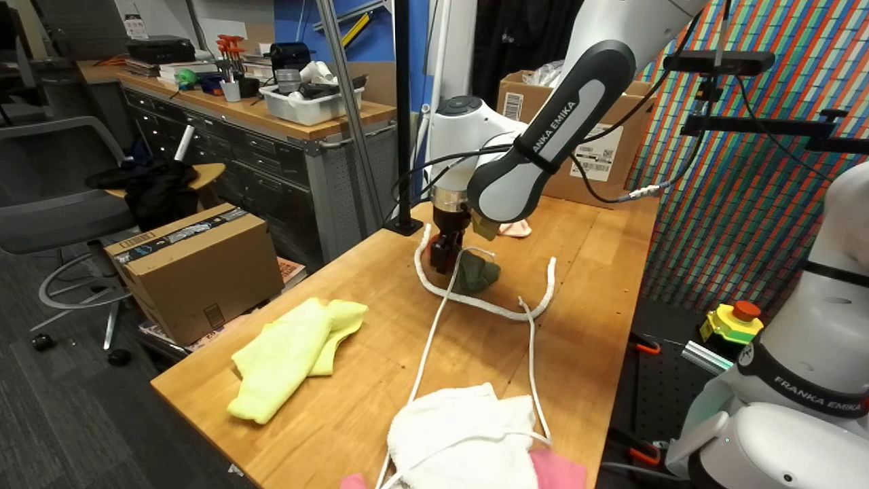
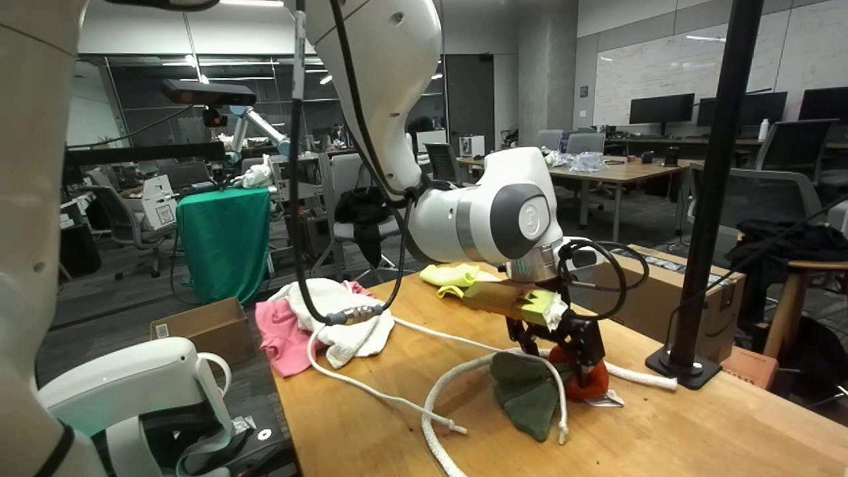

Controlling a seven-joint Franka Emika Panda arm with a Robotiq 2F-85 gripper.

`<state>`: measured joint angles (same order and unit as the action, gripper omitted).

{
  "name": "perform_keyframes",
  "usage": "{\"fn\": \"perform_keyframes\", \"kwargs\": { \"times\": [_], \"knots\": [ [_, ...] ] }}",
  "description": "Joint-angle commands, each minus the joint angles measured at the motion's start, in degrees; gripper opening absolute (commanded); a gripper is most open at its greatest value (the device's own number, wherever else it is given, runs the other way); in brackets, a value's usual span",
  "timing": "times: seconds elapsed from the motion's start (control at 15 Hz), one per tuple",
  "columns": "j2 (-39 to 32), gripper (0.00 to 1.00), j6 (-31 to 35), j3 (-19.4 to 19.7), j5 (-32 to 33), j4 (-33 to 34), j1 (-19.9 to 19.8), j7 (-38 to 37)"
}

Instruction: Separate all the items on the table.

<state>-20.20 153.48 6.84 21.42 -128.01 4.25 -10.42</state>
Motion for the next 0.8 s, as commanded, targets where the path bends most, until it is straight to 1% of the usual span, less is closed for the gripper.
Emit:
{"fn": "perform_keyframes", "kwargs": {
  "times": [0.0, 0.33, 0.47, 0.53, 0.67, 0.73],
  "knots": [
    [-1.1, 0.58, 2.0, 1.4, 0.8, 1.3, 0.9, -1.7],
    [-0.6, 0.21, 2.7, 2.4, 0.8, 1.6, 1.0, -3.0],
    [0.2, 0.08, 3.2, 3.1, 1.3, 1.6, 1.1, -4.1],
    [0.6, 0.05, 3.6, 3.5, 1.4, 1.7, 1.2, -4.6],
    [2.0, 0.08, 4.4, 4.4, 1.3, 1.6, 1.3, -5.4],
    [2.9, 0.05, 5.2, 5.1, 1.6, 1.5, 1.4, -6.0]
  ]
}}
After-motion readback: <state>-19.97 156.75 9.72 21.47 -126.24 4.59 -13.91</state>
